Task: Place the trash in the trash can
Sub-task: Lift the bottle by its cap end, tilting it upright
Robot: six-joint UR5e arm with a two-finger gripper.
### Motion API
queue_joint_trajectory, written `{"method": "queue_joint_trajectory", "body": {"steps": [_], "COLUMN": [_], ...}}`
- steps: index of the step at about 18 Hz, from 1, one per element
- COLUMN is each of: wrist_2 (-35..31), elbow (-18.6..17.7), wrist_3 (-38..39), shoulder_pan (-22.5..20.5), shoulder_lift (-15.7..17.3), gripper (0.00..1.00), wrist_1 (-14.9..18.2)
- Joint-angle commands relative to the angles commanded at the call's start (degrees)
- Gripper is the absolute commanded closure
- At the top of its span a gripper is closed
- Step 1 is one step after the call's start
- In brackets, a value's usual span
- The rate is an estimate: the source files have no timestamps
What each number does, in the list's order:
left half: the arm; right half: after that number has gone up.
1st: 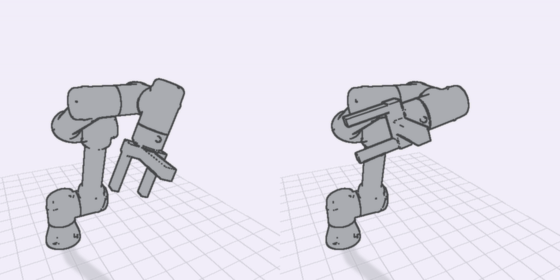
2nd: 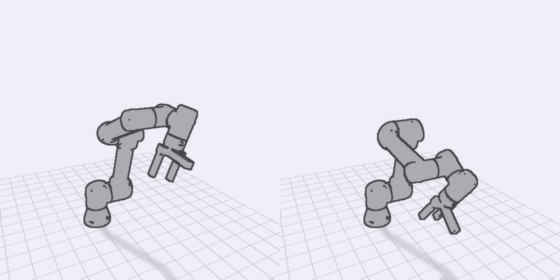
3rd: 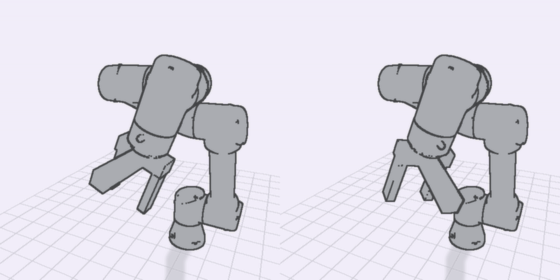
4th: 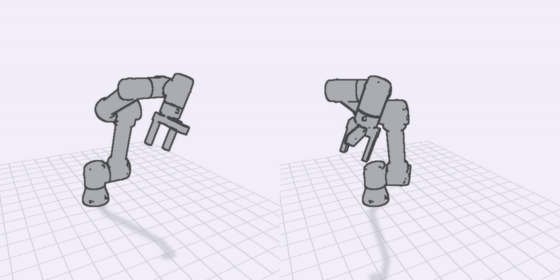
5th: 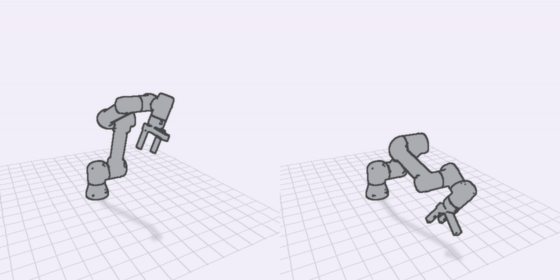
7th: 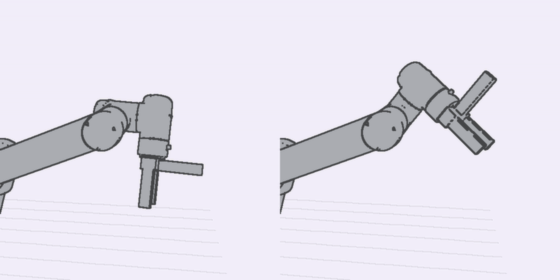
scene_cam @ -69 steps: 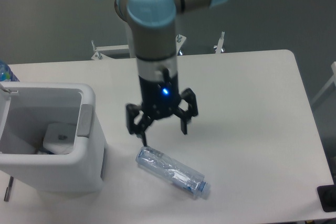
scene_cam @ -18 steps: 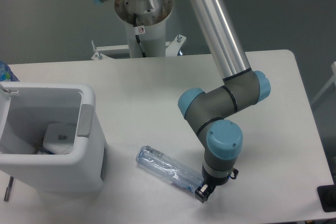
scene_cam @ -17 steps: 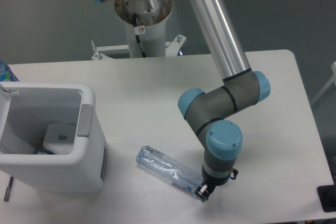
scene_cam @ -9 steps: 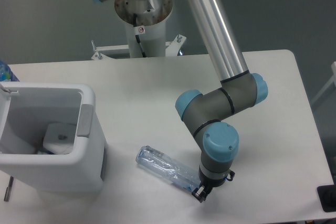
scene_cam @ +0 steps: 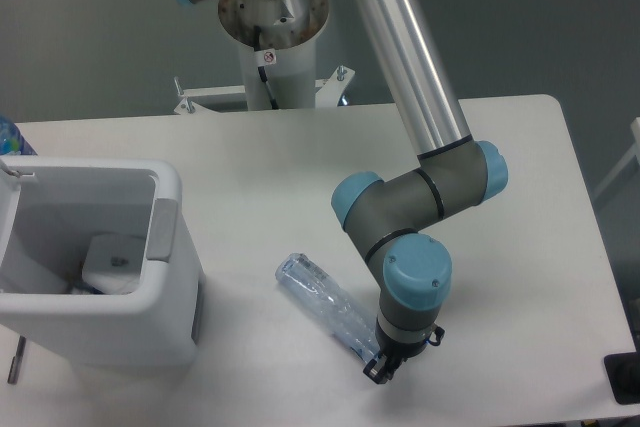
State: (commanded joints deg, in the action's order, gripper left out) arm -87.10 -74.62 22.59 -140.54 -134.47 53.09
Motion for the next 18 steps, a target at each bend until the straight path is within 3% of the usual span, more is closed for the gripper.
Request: {"method": "queue_joint_trajectory", "body": {"steps": [7,18], "wrist_2": [-0.3,-0.2], "elbow": [-0.6,-0.6], "wrist_3": [0.0,-0.1], "shoulder_pan": [0.4,0.4], "shoulder_lift": [0.7,5.4], "gripper": [0.72,0.76], "wrist_1": [0.0,0.1]}}
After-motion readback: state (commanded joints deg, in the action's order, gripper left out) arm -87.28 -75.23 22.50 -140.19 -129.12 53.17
